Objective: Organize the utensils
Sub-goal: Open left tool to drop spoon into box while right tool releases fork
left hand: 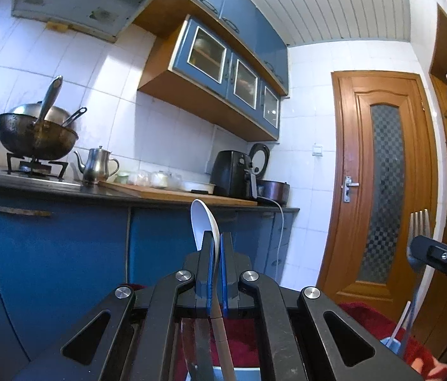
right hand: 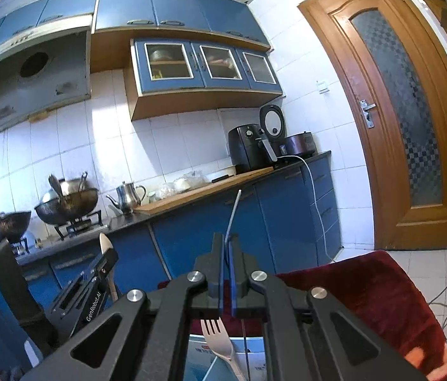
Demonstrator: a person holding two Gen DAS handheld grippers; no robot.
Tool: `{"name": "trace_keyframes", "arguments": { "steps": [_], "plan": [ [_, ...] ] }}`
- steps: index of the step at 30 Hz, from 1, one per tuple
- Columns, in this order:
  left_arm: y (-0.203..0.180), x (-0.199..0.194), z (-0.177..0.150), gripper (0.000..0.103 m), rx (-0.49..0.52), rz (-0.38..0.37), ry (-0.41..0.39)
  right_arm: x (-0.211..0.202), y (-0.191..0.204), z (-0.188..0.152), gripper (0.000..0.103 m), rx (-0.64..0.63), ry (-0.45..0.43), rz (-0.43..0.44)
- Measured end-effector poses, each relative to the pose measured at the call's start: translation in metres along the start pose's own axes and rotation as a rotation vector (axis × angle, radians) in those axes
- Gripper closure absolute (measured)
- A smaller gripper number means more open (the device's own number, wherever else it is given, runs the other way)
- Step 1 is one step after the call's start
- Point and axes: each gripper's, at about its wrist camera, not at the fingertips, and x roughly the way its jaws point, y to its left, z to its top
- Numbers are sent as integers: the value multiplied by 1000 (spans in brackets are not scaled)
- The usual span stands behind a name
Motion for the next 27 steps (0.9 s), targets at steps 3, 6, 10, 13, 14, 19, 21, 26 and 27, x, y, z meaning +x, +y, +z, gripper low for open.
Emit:
{"name": "trace_keyframes", "arguments": {
  "steps": [3,6,10,13,14,19,21,26,27],
  "plan": [
    [-2,0,-3,100,7,-8,13,2,2,-5,99,-20,15,-4],
    [-2,0,-4,100,16,-17,25,5,3,-9,99,-34,36,-22],
    [-3,-3,-4,100,21,-36,52,8,0,-11,99,-28,74,-27],
    [-3,-6,-3,100,28,-50,73,9,-1,-13,98,-20,106,-23],
    [-3,-7,-3,100,28,-57,83,8,-2,-13,97,-20,114,-23],
    [-2,-13,-6,100,35,-85,127,1,-4,-11,97,-2,139,-23],
    [-2,-15,-7,100,43,-90,137,-3,-4,-10,93,4,141,-22],
    [-4,-23,-10,100,61,-114,163,-15,-4,-6,82,14,126,-18],
    [-4,-26,-10,99,62,-116,168,-18,-4,-5,80,17,121,-15]
  ]
}}
